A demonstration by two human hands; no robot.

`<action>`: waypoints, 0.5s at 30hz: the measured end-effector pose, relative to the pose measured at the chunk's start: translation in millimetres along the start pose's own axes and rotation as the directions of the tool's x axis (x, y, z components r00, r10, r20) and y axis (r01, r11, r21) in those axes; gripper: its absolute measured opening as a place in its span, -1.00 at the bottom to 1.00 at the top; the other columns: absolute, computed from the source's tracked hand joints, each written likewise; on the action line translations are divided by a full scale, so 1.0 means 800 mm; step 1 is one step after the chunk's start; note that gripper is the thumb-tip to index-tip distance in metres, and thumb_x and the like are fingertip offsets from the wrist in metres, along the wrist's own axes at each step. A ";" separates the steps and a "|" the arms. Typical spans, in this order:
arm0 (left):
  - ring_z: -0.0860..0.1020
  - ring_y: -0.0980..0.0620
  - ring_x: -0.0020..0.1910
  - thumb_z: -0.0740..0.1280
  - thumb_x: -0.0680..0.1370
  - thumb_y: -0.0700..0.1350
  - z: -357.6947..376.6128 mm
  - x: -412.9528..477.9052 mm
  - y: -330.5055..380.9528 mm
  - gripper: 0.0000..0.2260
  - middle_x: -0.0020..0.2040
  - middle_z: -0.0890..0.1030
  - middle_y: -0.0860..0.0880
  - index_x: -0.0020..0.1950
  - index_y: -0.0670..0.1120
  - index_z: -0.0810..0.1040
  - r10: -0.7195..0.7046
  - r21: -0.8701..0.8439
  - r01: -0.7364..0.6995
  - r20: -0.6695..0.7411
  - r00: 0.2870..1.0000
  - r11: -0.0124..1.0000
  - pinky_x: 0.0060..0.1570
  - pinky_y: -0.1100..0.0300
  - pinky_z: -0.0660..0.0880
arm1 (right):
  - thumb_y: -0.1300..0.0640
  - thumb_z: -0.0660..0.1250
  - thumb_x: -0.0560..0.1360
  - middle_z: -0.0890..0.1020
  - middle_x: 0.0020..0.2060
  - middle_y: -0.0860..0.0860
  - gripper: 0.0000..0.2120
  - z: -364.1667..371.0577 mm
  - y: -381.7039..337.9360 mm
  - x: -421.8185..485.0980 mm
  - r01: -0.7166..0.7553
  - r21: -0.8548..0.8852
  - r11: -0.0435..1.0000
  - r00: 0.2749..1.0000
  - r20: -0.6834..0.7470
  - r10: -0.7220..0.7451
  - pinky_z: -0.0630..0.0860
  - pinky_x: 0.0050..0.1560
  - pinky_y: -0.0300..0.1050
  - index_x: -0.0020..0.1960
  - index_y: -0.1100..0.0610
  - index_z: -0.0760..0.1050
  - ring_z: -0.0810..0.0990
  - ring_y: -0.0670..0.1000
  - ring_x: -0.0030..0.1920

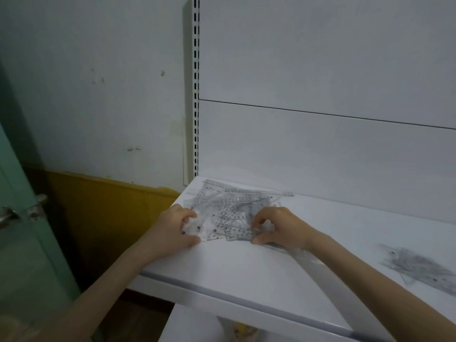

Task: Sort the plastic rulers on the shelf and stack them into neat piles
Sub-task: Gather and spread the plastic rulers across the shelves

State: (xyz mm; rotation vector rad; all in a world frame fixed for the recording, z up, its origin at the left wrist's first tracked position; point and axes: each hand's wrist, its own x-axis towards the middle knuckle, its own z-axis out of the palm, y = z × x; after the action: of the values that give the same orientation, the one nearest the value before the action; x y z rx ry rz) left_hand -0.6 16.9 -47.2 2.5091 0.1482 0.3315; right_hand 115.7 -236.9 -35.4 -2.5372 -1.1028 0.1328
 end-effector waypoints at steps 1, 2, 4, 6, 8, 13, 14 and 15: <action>0.42 0.16 -0.23 0.53 0.36 -0.11 -0.001 0.001 -0.001 -0.60 -0.08 0.44 0.05 0.16 -0.08 0.53 0.001 -0.011 -0.001 0.012 1.000 1.000 -0.24 0.42 0.32 | -0.06 0.52 0.34 0.59 -0.06 -0.08 -0.72 0.000 -0.002 -0.002 -0.002 0.014 1.000 1.000 -0.010 0.003 0.47 0.06 -0.08 -0.04 0.05 0.57 0.52 -0.05 -0.01; 0.42 0.16 -0.22 0.51 0.38 -0.12 -0.001 0.001 0.000 -0.64 -0.08 0.44 0.06 0.12 -0.07 0.51 -0.001 -0.018 0.001 0.021 1.000 1.000 -0.24 0.42 0.32 | -0.02 0.52 0.35 0.58 -0.08 -0.07 -0.75 -0.001 -0.004 -0.003 0.000 0.027 1.000 1.000 -0.015 0.000 0.46 0.05 -0.10 -0.08 0.06 0.55 0.52 -0.04 -0.02; 0.45 0.10 -0.14 0.47 0.42 -0.14 -0.001 0.000 0.000 -0.70 -0.09 0.48 0.08 0.09 -0.06 0.48 -0.014 -0.040 0.015 0.029 0.999 0.999 -0.25 0.41 0.33 | 0.04 0.51 0.36 0.58 -0.13 -0.06 -0.79 0.000 -0.008 -0.004 -0.004 0.049 0.999 1.000 -0.003 0.004 0.45 0.02 -0.12 -0.14 0.05 0.50 0.53 -0.01 -0.05; 0.47 0.06 -0.15 0.42 0.47 -0.16 0.001 -0.002 0.000 -0.77 -0.14 0.52 0.08 0.07 -0.07 0.47 -0.022 -0.091 0.025 0.041 0.999 0.996 -0.23 0.32 0.35 | 0.06 0.52 0.36 0.58 -0.14 -0.04 -0.78 -0.001 -0.010 -0.004 -0.015 0.075 0.997 1.000 0.011 0.014 0.45 0.02 -0.11 -0.13 0.04 0.49 0.54 0.00 -0.07; 0.45 0.09 -0.24 0.34 0.52 -0.19 0.003 -0.005 -0.004 -0.84 -0.18 0.51 0.07 0.08 -0.06 0.47 -0.026 -0.129 0.030 0.033 0.999 0.991 -0.26 0.28 0.35 | 0.05 0.52 0.36 0.55 -0.15 -0.05 -0.77 0.000 -0.012 -0.004 -0.015 0.089 0.996 1.000 0.009 0.015 0.42 -0.03 -0.17 -0.07 0.04 0.52 0.50 -0.03 -0.11; 0.41 0.14 -0.30 0.22 0.59 -0.21 -0.002 -0.012 -0.003 -0.86 -0.21 0.48 0.03 0.05 -0.03 0.53 -0.016 -0.221 0.011 -0.020 1.000 0.975 -0.35 0.38 0.32 | 0.10 0.48 0.42 0.57 -0.22 0.05 -0.91 -0.005 -0.016 -0.009 0.026 0.173 0.985 0.994 -0.105 -0.008 0.44 -0.14 -0.15 -0.18 0.06 0.58 0.49 -0.05 -0.22; 0.41 0.12 -0.29 0.22 0.59 -0.20 -0.005 -0.013 0.000 -0.86 -0.20 0.48 0.02 0.04 -0.03 0.53 -0.006 -0.228 0.000 -0.027 1.000 0.974 -0.35 0.36 0.32 | 0.12 0.45 0.45 0.60 -0.25 0.07 -0.91 -0.010 -0.017 -0.010 0.023 0.244 0.969 0.991 -0.135 0.011 0.50 -0.18 -0.10 -0.19 0.11 0.59 0.52 -0.03 -0.24; 0.42 0.11 -0.30 0.22 0.59 -0.20 -0.008 -0.014 0.004 -0.88 -0.20 0.49 0.00 0.03 -0.04 0.53 0.004 -0.238 -0.012 -0.035 0.999 0.971 -0.35 0.31 0.33 | 0.15 0.42 0.48 0.62 -0.30 0.07 -0.91 -0.017 -0.018 -0.013 0.012 0.340 0.940 0.988 -0.146 0.041 0.55 -0.24 -0.07 -0.18 0.15 0.60 0.57 -0.01 -0.27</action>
State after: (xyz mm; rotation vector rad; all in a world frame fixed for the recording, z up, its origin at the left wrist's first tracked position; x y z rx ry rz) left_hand -13.0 15.8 -42.5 2.2676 0.1050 0.3723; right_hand 101.6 -239.2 -18.0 -2.2071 -0.9138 0.1209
